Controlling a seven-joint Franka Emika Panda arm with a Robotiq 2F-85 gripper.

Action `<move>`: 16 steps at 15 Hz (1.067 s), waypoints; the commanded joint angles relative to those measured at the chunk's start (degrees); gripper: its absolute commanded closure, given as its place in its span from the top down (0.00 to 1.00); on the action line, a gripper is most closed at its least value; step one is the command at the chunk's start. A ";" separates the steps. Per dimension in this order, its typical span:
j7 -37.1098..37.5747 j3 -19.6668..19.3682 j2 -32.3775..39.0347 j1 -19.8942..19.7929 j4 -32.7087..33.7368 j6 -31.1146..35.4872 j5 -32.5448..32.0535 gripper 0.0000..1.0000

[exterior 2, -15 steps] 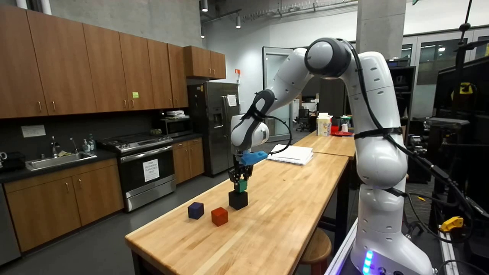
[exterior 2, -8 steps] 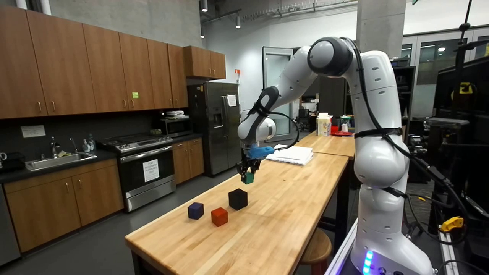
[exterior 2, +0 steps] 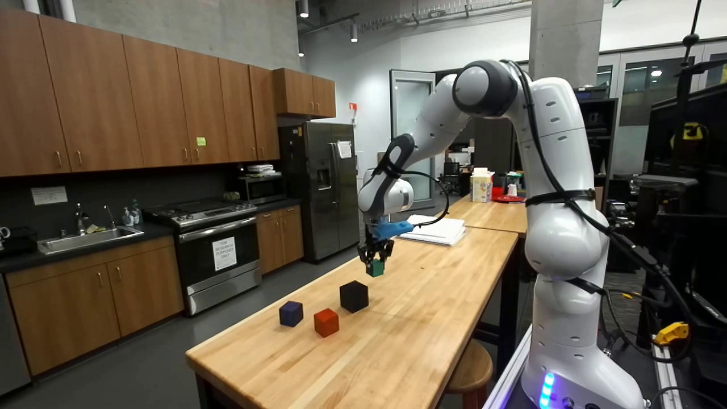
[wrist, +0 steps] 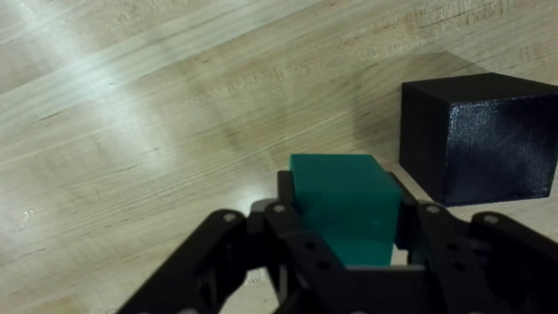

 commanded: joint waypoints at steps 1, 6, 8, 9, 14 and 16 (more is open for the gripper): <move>-3.45 0.84 1.33 -0.35 0.53 2.10 1.65 0.24; -4.25 0.96 4.41 -0.03 1.89 4.17 0.80 0.24; -4.29 0.92 5.50 0.00 2.55 4.46 0.69 0.24; -3.93 0.58 6.29 0.13 3.04 4.76 0.07 0.24; -3.55 -0.09 9.41 0.00 5.64 4.36 -0.48 0.24; -3.54 -0.30 10.36 -0.07 6.45 4.21 -0.50 0.24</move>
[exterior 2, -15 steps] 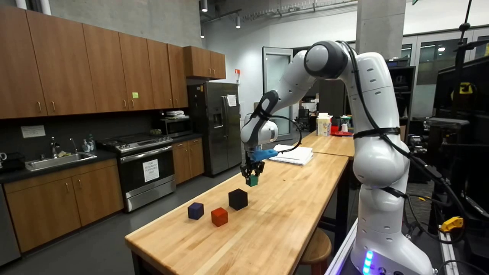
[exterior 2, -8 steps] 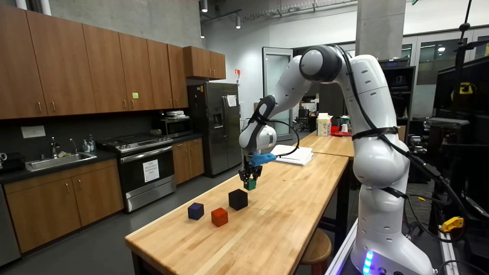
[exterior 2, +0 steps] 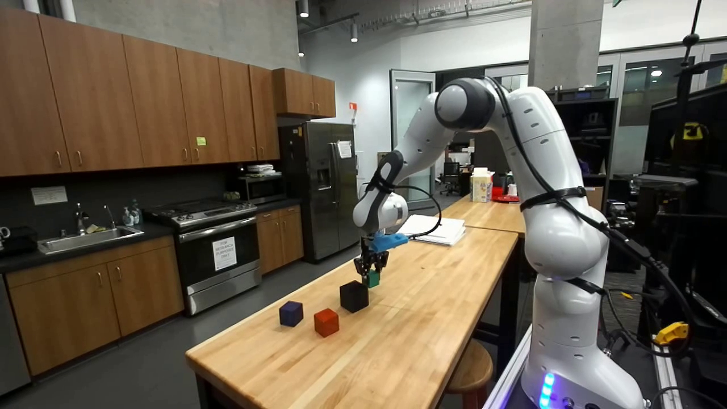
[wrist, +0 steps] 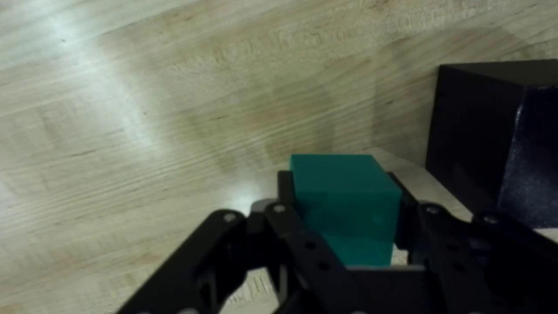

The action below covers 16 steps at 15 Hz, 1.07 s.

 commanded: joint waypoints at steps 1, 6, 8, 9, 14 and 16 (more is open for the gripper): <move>-0.10 -0.57 2.15 -0.12 2.31 -0.14 -0.86 0.24; 0.06 -0.51 1.82 0.04 2.69 -0.33 -0.58 0.74; -0.26 -0.08 0.16 0.08 2.07 -0.55 -0.17 0.78; -0.37 0.18 -0.87 0.09 1.69 -1.10 0.09 0.83; -0.25 0.77 -6.94 1.33 -1.78 -0.78 -0.75 1.00; -0.33 1.52 -10.15 1.69 -3.66 -0.42 -0.16 1.00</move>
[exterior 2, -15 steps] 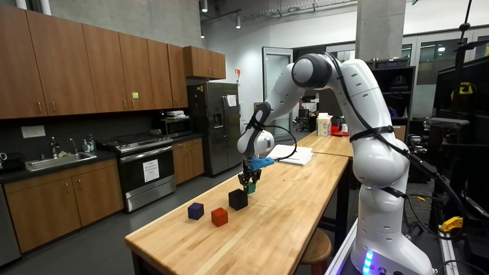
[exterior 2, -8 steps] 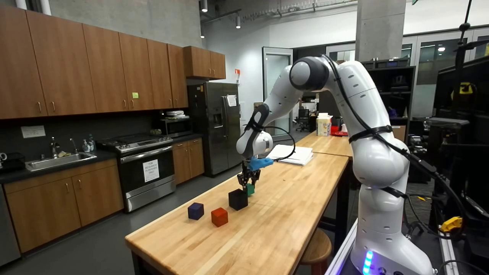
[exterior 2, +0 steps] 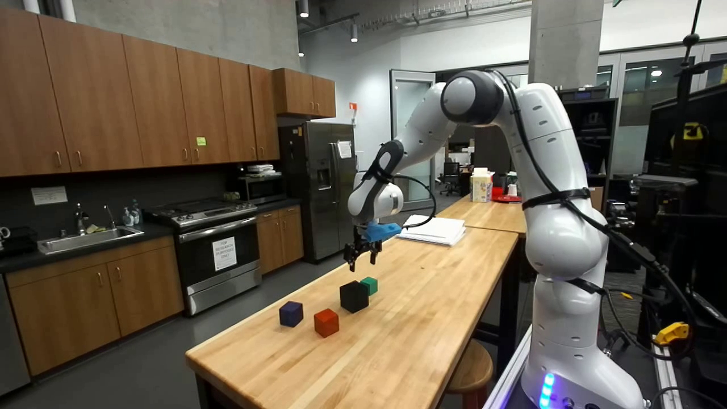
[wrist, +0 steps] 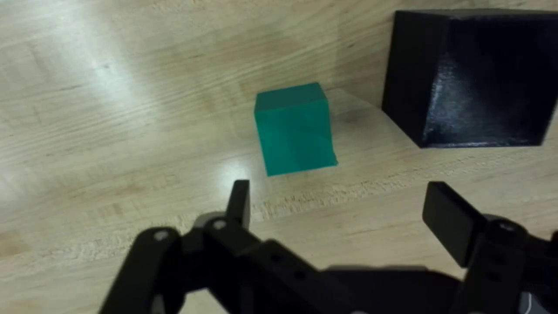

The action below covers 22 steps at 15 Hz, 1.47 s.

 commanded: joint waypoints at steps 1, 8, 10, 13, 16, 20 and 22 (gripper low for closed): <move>0.00 1.06 -8.71 0.94 -5.87 -0.46 0.04 1.00; -1.78 2.94 -25.53 1.73 -14.59 -0.56 6.55 1.00; -2.16 2.55 -29.76 2.34 -16.08 -1.16 10.53 1.00; -0.70 2.70 -35.11 3.77 -17.47 -1.58 12.83 1.00; -0.12 3.63 -38.80 5.09 -19.24 -1.93 11.60 1.00; 0.06 5.06 -39.16 7.04 -19.41 -5.69 10.57 1.00; 0.85 6.12 -38.23 7.42 -18.75 -6.86 9.94 1.00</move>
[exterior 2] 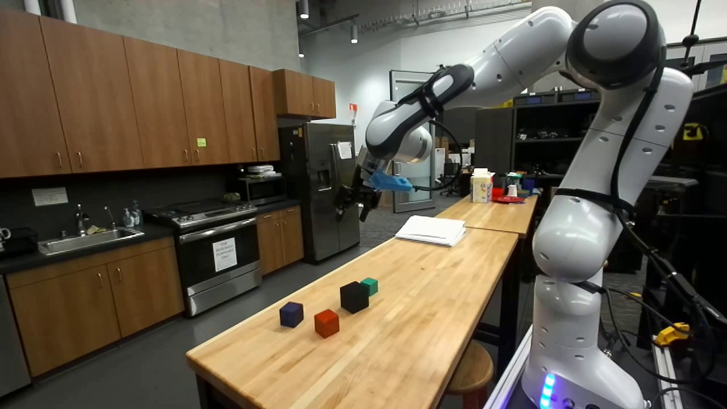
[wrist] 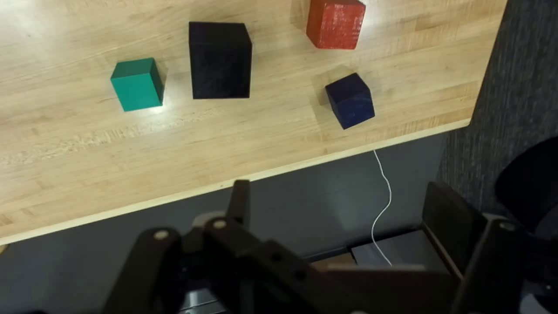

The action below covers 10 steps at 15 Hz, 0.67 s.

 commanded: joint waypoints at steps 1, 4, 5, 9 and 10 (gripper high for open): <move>2.21 1.76 0.44 0.66 0.71 -2.72 -1.60 1.00; 4.31 3.47 2.51 1.12 2.14 -3.77 -1.41 1.00; 5.39 4.14 3.21 1.24 2.55 -3.66 -1.45 1.00; 10.78 7.11 7.20 1.44 5.36 -3.69 -3.03 1.00; 10.67 7.30 8.17 2.09 6.39 -4.44 -2.62 1.00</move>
